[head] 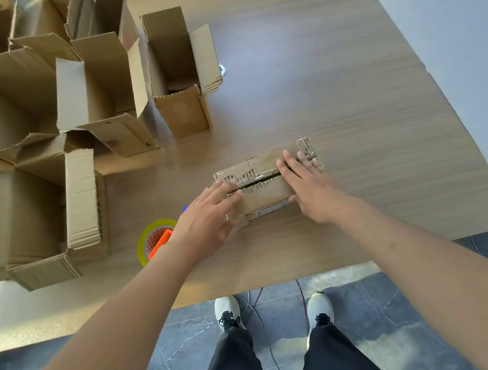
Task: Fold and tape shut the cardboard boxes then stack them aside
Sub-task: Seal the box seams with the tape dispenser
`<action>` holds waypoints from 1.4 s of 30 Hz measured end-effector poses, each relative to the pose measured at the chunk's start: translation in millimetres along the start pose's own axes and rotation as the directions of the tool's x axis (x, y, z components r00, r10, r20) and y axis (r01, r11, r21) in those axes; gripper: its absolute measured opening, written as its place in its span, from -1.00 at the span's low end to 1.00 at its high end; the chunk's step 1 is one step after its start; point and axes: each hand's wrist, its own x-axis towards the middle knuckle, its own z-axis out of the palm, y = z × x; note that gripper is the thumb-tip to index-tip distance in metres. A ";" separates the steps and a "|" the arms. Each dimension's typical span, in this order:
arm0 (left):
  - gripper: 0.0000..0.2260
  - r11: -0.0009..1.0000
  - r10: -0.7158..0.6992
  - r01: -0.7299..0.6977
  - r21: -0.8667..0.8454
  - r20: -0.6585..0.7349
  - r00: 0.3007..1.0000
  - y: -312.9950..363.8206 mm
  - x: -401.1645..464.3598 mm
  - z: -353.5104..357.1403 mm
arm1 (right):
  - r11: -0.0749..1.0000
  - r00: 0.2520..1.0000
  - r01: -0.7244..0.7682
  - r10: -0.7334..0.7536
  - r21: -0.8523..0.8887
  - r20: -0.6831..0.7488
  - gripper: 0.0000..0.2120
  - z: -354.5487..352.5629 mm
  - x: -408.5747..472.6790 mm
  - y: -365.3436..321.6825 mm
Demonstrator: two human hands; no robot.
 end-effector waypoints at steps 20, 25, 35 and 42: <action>-0.49 0.987 0.017 0.032 0.154 -0.309 0.951 -0.8 16.6 39.5 | 0.965 0.933 0.246 -0.210 0.092 -0.293 -0.19 18.8 -0.5 -28.6; -0.45 0.989 0.050 -0.016 0.145 -0.234 0.971 -4.4 9.6 28.1 | 0.966 0.935 0.199 -0.138 0.163 -0.327 -0.01 41.6 11.6 -34.4; -0.56 0.983 0.175 -0.167 0.072 -0.123 0.977 -23.6 11.0 5.2 | 0.919 0.721 0.386 -0.358 -0.085 -0.593 -0.50 52.0 34.4 -9.5; -0.66 0.979 0.205 -0.199 0.049 -0.204 0.957 -16.3 23.9 13.9 | 0.966 0.911 0.257 -0.252 -0.029 -0.327 0.11 30.5 10.8 -26.5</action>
